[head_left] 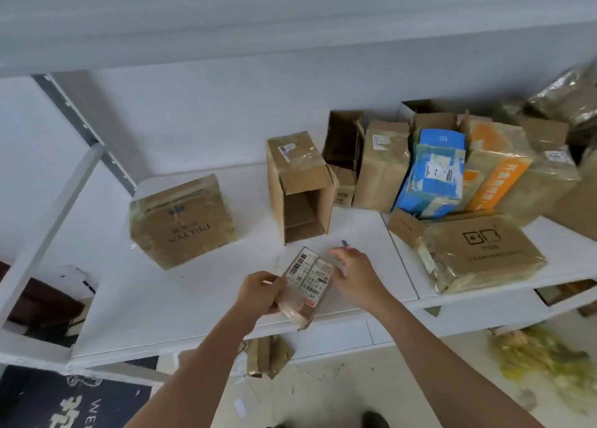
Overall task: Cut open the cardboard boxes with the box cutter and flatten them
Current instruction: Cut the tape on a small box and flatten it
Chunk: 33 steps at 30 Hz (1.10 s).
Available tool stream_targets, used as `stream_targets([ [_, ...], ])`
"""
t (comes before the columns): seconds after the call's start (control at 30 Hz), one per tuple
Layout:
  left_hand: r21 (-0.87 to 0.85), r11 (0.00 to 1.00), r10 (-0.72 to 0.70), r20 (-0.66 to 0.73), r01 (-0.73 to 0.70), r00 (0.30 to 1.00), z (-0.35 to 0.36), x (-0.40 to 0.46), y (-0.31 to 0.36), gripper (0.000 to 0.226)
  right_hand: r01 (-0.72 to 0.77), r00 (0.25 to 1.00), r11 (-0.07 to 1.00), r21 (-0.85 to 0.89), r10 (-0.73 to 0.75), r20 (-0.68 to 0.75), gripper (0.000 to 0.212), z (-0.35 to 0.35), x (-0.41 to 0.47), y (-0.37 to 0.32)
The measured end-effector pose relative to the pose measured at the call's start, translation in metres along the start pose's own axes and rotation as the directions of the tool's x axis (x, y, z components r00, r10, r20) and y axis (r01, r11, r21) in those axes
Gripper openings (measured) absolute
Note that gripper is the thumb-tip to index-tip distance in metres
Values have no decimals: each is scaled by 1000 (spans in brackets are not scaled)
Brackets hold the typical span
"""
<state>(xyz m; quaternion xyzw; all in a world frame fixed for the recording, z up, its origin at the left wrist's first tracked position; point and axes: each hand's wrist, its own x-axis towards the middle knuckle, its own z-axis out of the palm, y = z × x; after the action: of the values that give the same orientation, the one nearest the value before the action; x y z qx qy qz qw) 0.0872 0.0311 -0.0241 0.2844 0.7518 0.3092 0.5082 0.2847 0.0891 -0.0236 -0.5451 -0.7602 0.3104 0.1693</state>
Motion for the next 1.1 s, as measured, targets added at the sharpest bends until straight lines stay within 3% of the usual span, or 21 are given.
stream_targets([
  [0.17, -141, 988, -79, -97, 65, 992, 47, -7, -1, 23, -9, 994, 945, -328, 44, 99, 48, -12, 1, 51],
  [0.27, -154, 986, -80, -152, 56, 985, 65, -12, 0, 22, 24, 981, 921, -390, 53, 187, 40, -13, 3, 73],
  [0.37, -185, 980, -99, -163, 68, 982, 76, -16, 0, 19, -56, 981, 946, -320, 112, 157, 24, -16, 4, 85],
  [0.5, -233, 967, -134, -132, 101, 982, 95, -24, -1, 17, -84, 983, 940, -330, 132, 128, 19, -26, 8, 99],
  [0.6, -278, 953, -163, -130, 122, 978, 110, -23, 2, 24, -117, 977, 968, -223, 153, 149, 20, -37, 11, 110],
  [0.77, -273, 955, -172, -194, 115, 966, 137, -15, 2, 16, 2, 993, 998, 65, -9, 115, 31, -64, 14, 103],
  [0.9, -307, 942, -212, -233, 135, 949, 145, -9, 7, 21, 87, 982, 980, 178, -115, 151, 39, -83, 12, 83],
  [0.97, -176, 975, -181, -271, 137, 945, 147, -3, 9, 23, 102, 973, 965, 242, -148, 178, 43, -87, 8, 77],
  [1.03, 156, 983, -39, -355, 100, 934, 146, 4, 11, 25, 123, 968, 941, 315, -184, 169, 47, -88, 3, 72],
  [1.1, 396, 918, 153, -338, -7, 928, 142, 15, 12, 60, 171, 971, 928, 332, -215, 102, 50, -87, -1, 69],
])
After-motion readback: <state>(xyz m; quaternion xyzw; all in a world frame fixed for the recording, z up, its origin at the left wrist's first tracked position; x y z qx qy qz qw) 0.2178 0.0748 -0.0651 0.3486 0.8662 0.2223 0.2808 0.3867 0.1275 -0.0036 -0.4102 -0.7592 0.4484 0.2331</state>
